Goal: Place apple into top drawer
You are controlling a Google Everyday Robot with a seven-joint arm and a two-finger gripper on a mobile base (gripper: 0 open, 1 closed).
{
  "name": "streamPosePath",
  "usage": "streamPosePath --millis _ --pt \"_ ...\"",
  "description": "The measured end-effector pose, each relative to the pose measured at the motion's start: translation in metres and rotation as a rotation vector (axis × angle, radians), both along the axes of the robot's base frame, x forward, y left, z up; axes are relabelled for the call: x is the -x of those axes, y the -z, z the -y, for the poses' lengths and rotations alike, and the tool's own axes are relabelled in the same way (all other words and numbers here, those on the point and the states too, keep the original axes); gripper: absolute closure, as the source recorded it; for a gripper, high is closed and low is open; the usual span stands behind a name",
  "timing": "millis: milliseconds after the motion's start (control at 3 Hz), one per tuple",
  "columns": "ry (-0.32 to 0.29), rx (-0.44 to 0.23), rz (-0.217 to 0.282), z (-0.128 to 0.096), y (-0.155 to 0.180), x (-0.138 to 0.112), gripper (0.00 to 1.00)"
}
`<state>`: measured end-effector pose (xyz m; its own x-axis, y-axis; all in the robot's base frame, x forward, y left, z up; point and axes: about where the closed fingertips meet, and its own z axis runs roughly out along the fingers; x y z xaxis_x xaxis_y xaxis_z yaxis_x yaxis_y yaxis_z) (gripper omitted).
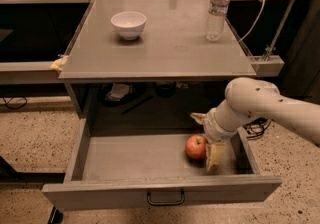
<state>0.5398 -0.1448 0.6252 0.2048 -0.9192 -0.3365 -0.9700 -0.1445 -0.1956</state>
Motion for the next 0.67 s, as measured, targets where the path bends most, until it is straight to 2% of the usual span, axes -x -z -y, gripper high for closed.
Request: streamPosePath --millis 333,667 --pt "0.046 -0.021 0.047 0.0237 -0.0537 -0.0070 0.00" --pt "0.048 -0.024 0.048 0.0242 -0.0557 -0.0073 0.00"
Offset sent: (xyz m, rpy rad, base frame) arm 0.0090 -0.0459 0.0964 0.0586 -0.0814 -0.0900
